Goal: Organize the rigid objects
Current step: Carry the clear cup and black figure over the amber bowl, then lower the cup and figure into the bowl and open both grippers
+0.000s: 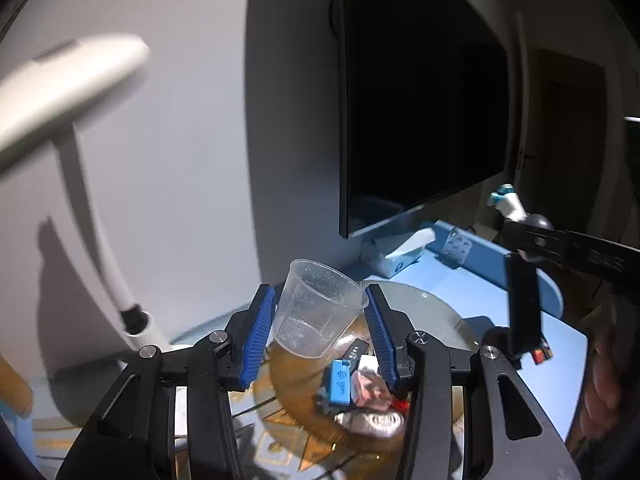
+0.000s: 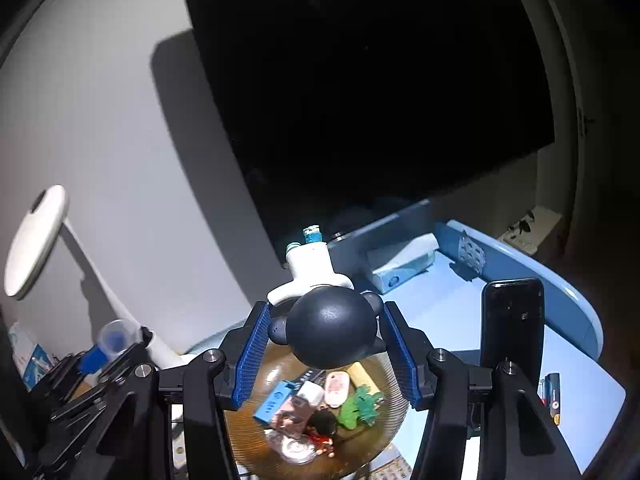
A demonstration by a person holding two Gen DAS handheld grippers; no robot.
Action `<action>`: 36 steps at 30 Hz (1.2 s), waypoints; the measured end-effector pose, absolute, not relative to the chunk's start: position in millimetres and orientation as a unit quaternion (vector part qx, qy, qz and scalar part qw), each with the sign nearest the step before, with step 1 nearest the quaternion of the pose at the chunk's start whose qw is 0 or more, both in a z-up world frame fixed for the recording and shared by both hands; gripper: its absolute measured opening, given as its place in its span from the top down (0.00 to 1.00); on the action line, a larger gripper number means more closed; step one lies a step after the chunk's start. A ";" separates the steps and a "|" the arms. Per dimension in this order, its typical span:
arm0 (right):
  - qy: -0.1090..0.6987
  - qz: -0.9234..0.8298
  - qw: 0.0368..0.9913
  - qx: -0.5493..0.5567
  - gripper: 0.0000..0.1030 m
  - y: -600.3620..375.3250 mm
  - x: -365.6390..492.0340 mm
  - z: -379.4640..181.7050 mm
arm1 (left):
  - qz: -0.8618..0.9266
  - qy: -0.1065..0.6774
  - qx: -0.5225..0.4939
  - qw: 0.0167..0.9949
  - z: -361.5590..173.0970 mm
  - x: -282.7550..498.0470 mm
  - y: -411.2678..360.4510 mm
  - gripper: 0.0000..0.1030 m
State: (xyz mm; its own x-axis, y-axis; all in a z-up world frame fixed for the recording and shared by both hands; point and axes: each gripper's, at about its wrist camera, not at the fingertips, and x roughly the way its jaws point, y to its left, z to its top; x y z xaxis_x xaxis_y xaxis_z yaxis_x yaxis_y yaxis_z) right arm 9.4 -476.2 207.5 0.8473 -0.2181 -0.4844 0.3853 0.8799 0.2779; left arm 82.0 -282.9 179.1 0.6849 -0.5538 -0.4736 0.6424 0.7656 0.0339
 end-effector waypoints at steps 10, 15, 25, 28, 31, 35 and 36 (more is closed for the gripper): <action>0.282 -0.172 0.923 0.196 0.47 -503.5 42.8 150.8 | -0.317 0.306 0.091 0.893 115.1 128.6 -330.4 0.58; 0.319 -0.164 0.913 0.197 0.47 -506.4 63.6 120.1 | -0.305 0.333 0.090 0.888 89.1 143.8 -337.7 0.58; 0.364 -0.146 0.901 0.188 0.47 -504.6 89.5 84.5 | -0.295 0.358 0.096 0.881 63.3 156.7 -347.7 0.58; 0.376 -0.143 0.895 0.191 0.47 -508.2 94.1 75.5 | -0.292 0.363 0.102 0.879 57.3 157.8 -352.3 0.58; 0.384 -0.139 0.891 0.197 0.47 -511.3 97.0 67.8 | -0.292 0.365 0.105 0.878 55.9 157.3 -354.7 0.58; 0.387 -0.141 0.887 0.208 0.47 -514.2 99.0 61.9 | -0.288 0.364 0.108 0.879 57.5 157.0 -357.9 0.57; 0.386 -0.139 0.887 0.213 0.46 -516.0 99.5 60.9 | -0.288 0.364 0.106 0.880 58.5 157.0 -358.0 0.57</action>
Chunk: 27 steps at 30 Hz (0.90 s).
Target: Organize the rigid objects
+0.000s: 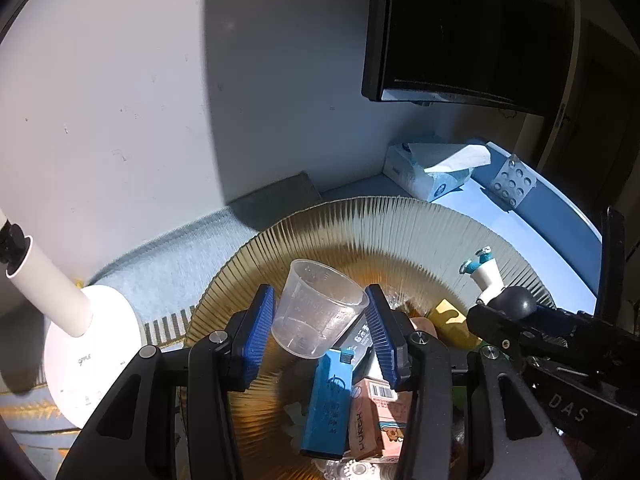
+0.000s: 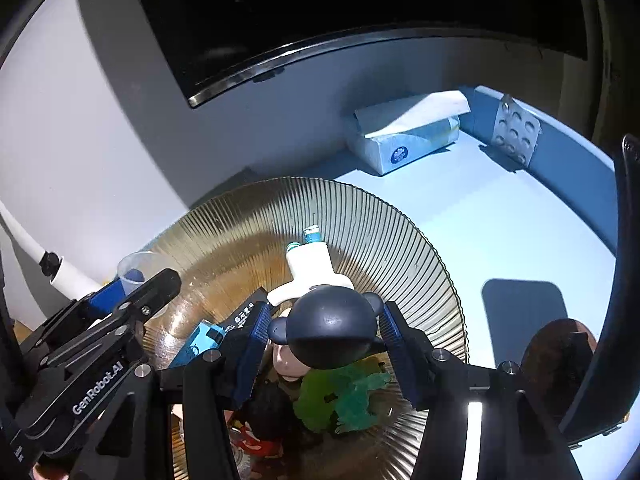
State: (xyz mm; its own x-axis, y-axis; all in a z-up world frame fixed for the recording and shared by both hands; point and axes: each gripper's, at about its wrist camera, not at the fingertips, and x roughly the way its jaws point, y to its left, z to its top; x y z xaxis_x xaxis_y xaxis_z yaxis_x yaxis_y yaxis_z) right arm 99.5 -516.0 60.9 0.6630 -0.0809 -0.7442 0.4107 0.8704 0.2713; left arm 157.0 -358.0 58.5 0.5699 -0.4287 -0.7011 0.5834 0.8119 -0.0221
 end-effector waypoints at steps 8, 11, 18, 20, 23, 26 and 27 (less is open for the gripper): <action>0.350 -0.126 0.893 0.251 0.37 -524.5 73.9 86.5 | -0.285 0.354 0.089 0.886 82.0 141.2 -326.9 0.34; 0.335 -0.118 0.900 0.253 0.37 -517.8 55.2 105.9 | -0.268 0.338 0.094 0.897 95.8 124.4 -307.3 0.34; 0.316 -0.079 0.920 0.218 0.36 -462.2 24.4 144.4 | -0.214 0.290 0.112 0.926 131.8 75.9 -245.1 0.28; 0.312 -0.066 0.924 0.209 0.36 -444.3 19.4 150.4 | -0.190 0.278 0.110 0.935 140.6 60.7 -218.5 0.25; 0.312 -0.037 0.931 0.188 0.35 -408.2 14.6 156.6 | -0.163 0.275 0.099 0.942 146.6 45.7 -181.2 0.23; 0.321 -0.014 0.934 0.159 0.35 -365.6 11.0 153.1 | -0.121 0.286 0.094 0.946 144.3 33.6 -143.0 0.22; 0.324 -0.009 0.934 0.153 0.35 -355.4 9.7 149.9 | -0.110 0.291 0.092 0.946 142.5 31.9 -134.9 0.22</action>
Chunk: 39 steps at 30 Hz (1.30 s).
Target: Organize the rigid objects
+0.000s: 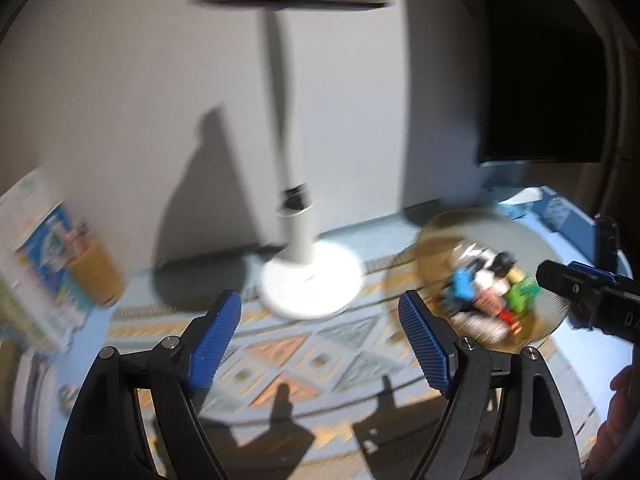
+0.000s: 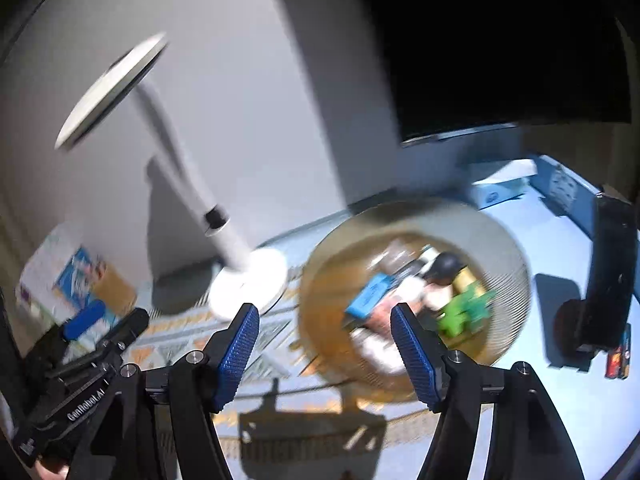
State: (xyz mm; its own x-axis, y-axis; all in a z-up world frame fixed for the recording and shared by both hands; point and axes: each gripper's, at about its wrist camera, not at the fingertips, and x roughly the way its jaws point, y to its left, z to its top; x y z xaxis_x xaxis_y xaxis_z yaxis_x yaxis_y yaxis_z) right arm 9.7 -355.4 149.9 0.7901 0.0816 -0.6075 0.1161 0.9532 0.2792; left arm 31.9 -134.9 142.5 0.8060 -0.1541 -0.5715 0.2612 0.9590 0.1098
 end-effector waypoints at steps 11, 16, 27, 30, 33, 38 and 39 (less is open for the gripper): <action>0.404 0.024 0.906 0.122 0.35 -277.1 20.8 78.1 | -0.056 0.344 0.061 0.935 99.8 21.5 -59.5 0.20; 0.406 0.028 0.908 0.098 0.35 -259.8 22.1 69.7 | -0.050 0.360 0.039 0.931 77.6 22.9 -40.7 0.20; 0.353 0.017 0.935 0.023 0.20 -228.9 -7.0 40.2 | -0.049 0.362 -0.007 0.931 9.8 3.8 -24.0 0.20; 0.353 0.023 0.935 0.021 0.20 -226.2 -13.2 34.5 | -0.048 0.361 -0.006 0.931 9.0 -4.2 -23.4 0.20; 0.357 0.030 0.933 0.031 0.20 -227.7 -15.4 29.3 | -0.042 0.346 0.010 0.937 7.2 -10.9 -27.2 0.20; 0.355 0.039 0.933 0.040 0.20 -228.3 -17.8 26.2 | -0.036 0.341 0.040 0.938 5.9 -10.7 -37.9 0.20; 0.356 0.043 0.932 0.042 0.20 -229.1 -17.4 25.5 | -0.034 0.341 0.042 0.938 6.1 -10.7 -38.2 0.20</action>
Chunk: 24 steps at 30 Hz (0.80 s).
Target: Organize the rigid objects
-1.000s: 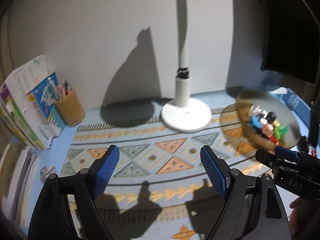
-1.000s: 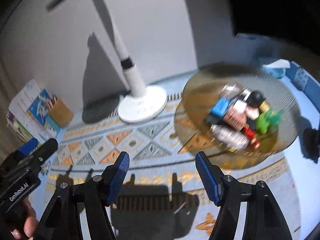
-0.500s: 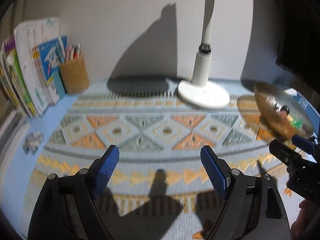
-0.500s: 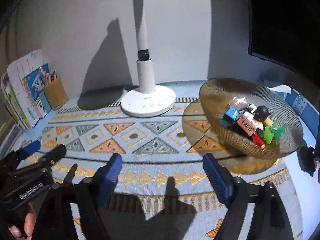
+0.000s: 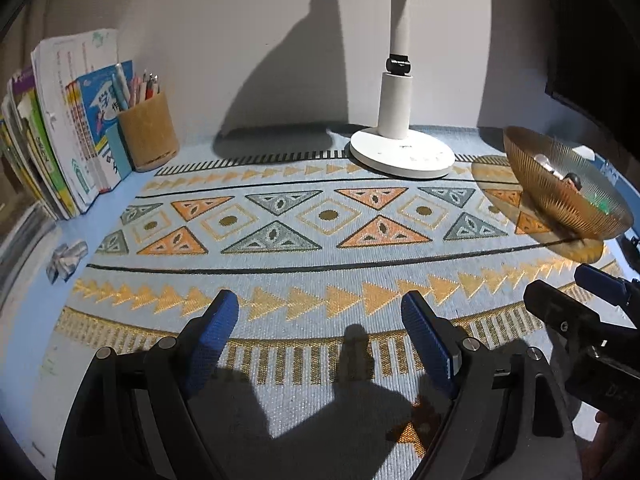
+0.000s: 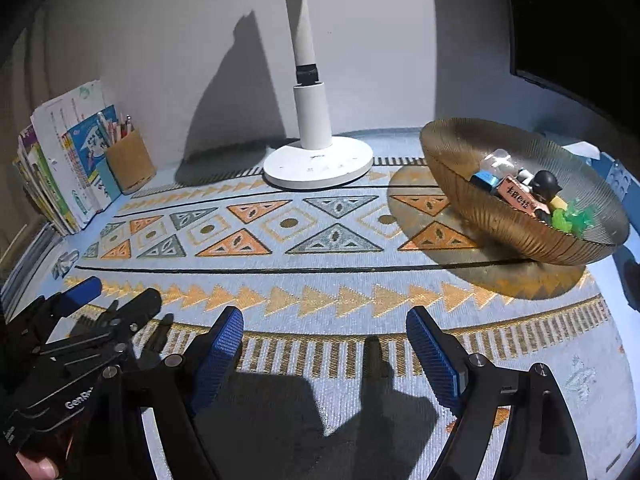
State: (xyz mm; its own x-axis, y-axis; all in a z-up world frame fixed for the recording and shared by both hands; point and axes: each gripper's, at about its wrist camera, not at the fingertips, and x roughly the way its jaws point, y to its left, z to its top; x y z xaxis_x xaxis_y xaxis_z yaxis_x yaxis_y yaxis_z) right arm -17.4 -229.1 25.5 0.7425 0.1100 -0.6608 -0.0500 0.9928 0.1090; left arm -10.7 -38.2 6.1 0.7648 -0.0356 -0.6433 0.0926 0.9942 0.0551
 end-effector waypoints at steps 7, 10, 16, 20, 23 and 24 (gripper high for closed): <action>0.359 0.038 0.931 0.045 0.20 -228.9 -17.7 23.9 | -0.029 0.339 0.025 0.940 7.6 -12.4 -31.8 0.16; 0.362 0.036 0.931 0.046 0.20 -230.0 -17.0 23.3 | -0.030 0.336 0.024 0.941 8.5 -13.0 -31.2 0.12; 0.368 0.035 0.929 0.036 0.16 -228.2 -14.3 20.9 | -0.027 0.330 0.026 0.943 9.9 -14.9 -32.0 0.03; 0.367 0.033 0.929 0.027 0.16 -225.9 -15.3 21.0 | -0.027 0.333 0.023 0.942 9.9 -14.2 -30.9 0.03; 0.368 0.034 0.929 0.027 0.16 -226.0 -15.2 20.9 | -0.030 0.339 0.020 0.940 8.8 -12.8 -30.0 0.03; 0.368 0.033 0.929 0.028 0.16 -226.4 -15.3 20.9 | -0.030 0.341 0.019 0.940 8.2 -12.1 -29.7 0.03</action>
